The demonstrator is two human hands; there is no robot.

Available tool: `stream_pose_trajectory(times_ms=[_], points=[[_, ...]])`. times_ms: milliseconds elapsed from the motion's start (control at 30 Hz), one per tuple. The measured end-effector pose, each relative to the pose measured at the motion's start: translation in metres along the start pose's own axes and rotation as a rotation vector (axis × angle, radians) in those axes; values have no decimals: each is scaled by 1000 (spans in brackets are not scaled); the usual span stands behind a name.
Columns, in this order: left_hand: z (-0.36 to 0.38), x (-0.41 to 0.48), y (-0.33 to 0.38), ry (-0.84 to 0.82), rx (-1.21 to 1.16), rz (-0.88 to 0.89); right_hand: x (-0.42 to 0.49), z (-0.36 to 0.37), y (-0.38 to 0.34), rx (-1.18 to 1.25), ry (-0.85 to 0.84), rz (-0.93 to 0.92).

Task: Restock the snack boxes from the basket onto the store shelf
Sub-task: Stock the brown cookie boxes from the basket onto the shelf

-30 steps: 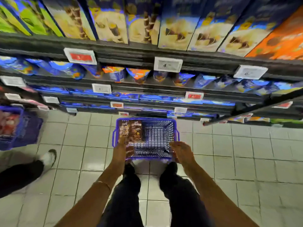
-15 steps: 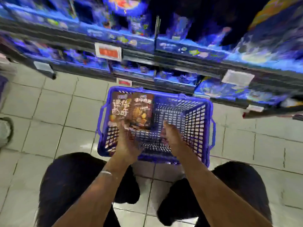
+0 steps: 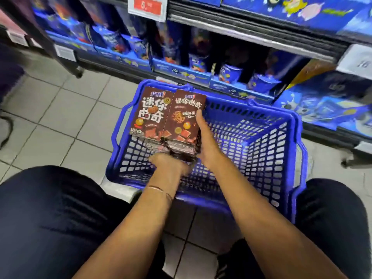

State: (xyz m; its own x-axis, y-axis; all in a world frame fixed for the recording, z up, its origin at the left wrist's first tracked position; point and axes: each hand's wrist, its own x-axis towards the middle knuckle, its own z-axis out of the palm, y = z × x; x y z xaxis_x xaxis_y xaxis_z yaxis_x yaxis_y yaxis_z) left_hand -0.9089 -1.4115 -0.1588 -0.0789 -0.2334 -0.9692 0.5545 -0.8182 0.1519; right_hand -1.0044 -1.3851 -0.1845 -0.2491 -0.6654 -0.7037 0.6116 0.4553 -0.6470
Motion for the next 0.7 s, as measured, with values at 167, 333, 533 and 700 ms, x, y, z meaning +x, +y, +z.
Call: stream_pose_trajectory(times_ms=[167, 333, 533, 700], points=[[1, -15, -3, -74, 11, -7, -4, 12, -2, -67, 75, -12], [2, -19, -2, -126, -4, 25, 6, 6, 8, -8, 105, -64], [6, -18, -10, -127, -9, 34, 10, -11, 11, 12, 49, 10], [3, -6, -19, -42, 49, -17, 2, -34, 18, -163, 17, 51]])
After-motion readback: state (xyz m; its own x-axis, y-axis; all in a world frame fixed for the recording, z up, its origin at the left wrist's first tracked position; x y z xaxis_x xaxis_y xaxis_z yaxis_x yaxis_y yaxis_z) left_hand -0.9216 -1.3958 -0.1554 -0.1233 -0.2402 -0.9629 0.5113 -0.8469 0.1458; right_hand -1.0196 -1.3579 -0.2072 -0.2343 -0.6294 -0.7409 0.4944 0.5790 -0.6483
